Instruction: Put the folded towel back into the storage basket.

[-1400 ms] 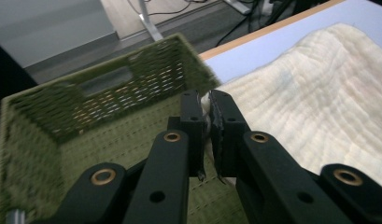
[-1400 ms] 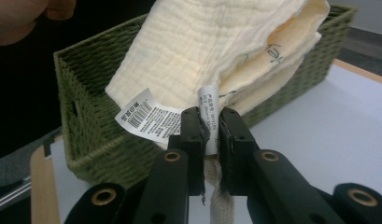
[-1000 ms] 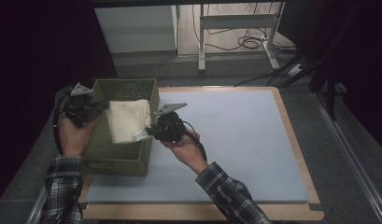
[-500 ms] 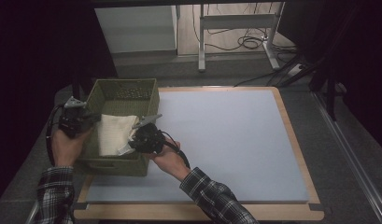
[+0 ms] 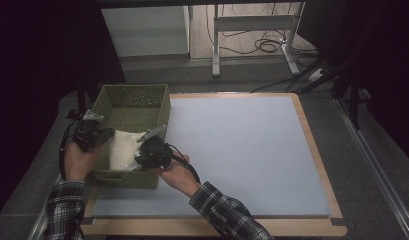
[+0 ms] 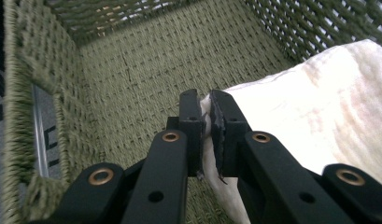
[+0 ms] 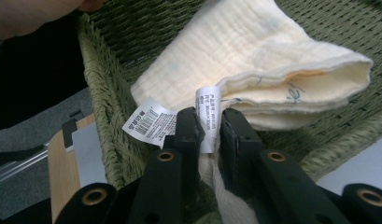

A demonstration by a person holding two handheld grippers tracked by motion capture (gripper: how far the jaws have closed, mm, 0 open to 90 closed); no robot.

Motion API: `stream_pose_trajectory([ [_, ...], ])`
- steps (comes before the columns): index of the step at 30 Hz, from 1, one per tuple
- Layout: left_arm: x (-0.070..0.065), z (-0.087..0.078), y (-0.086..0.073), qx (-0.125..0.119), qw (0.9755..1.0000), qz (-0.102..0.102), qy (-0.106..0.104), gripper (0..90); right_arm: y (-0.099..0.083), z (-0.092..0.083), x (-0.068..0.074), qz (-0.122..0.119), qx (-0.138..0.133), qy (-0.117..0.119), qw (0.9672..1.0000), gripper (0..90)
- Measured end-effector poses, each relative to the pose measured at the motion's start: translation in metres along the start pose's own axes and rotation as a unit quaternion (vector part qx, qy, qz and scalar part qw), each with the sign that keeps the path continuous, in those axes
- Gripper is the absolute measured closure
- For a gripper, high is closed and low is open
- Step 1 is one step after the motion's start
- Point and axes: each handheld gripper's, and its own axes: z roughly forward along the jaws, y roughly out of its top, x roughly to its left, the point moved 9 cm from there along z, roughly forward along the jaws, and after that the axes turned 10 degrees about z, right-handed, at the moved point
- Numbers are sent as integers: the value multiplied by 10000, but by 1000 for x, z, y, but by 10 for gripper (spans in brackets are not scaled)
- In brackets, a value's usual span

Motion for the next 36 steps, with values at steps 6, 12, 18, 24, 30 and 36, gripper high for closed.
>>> stream_pose_trajectory([
  [6,-4,6,-1,85,9999,44,-36,743,0,1,4,-92,30,44,9999,671],
  [12,-2,4,2,3,10000,-54,-25,640,7,-8,-1,-158,-102,-43,9998,620],
  [18,-4,4,7,-156,9997,-191,-82,530,8,-14,-5,-262,-176,-52,9995,556],
  [24,-9,7,15,-297,9988,-320,-199,406,11,-24,-4,-473,-300,-73,9984,430],
  [30,-16,9,25,-382,9983,-360,-240,290,13,-36,-9,-585,-372,-91,9976,337],
  [36,-22,10,34,-458,9974,-448,-330,203,10,-48,-19,-593,-433,-137,9972,290],
])
